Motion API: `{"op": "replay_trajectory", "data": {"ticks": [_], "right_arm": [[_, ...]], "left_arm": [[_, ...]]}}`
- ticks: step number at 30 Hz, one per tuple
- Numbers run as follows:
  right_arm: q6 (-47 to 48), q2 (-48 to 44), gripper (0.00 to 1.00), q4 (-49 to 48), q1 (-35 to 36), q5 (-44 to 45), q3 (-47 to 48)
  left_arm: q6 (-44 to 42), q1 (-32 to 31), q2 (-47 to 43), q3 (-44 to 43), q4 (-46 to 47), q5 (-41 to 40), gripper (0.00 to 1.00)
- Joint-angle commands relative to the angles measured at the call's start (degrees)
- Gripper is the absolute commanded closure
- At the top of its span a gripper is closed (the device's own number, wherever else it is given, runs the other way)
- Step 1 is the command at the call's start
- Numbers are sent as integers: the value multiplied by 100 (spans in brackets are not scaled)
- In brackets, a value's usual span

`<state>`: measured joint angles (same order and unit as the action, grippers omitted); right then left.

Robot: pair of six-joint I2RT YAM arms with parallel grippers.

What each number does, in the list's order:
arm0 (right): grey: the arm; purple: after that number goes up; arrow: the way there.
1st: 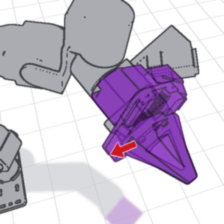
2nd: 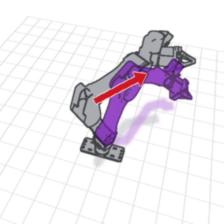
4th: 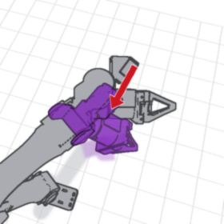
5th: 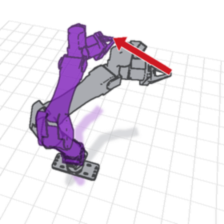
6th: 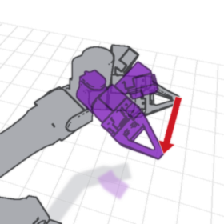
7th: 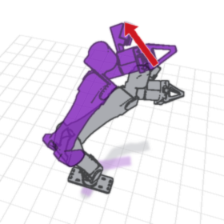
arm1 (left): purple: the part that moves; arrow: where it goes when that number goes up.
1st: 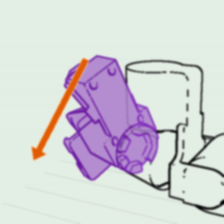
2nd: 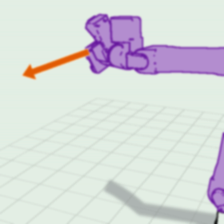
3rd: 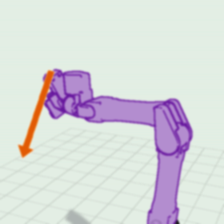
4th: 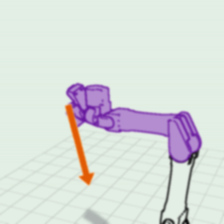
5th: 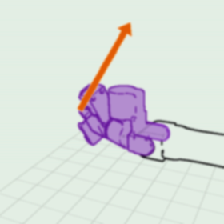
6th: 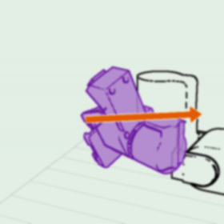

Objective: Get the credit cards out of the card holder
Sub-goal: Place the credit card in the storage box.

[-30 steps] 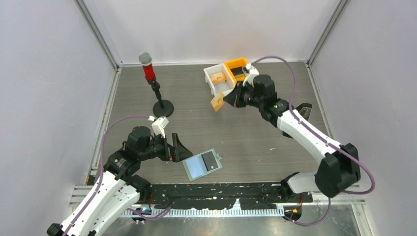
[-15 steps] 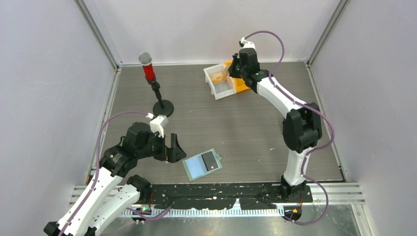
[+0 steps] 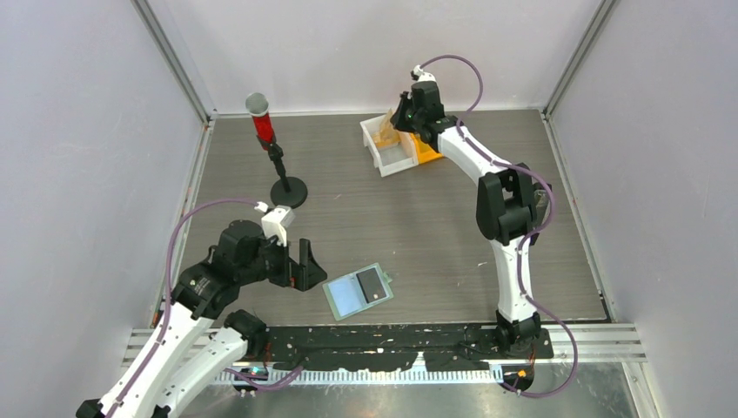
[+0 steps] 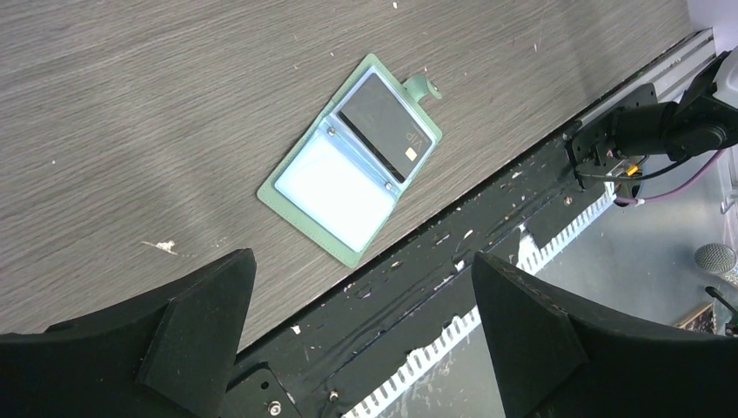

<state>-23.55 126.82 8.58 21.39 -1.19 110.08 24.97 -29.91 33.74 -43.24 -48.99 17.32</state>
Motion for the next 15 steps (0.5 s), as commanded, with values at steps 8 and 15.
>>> {"op": "replay_trajectory", "data": {"ticks": [8, 15], "right_arm": [[-375, 572, 95, -350, -232, -789, 675], [-487, 837, 95, -350, -311, -1122, 840]], "left_arm": [[-124, 1, -277, -46, 69, -69, 1], [-113, 3, -238, -44, 78, -108, 1]]}}
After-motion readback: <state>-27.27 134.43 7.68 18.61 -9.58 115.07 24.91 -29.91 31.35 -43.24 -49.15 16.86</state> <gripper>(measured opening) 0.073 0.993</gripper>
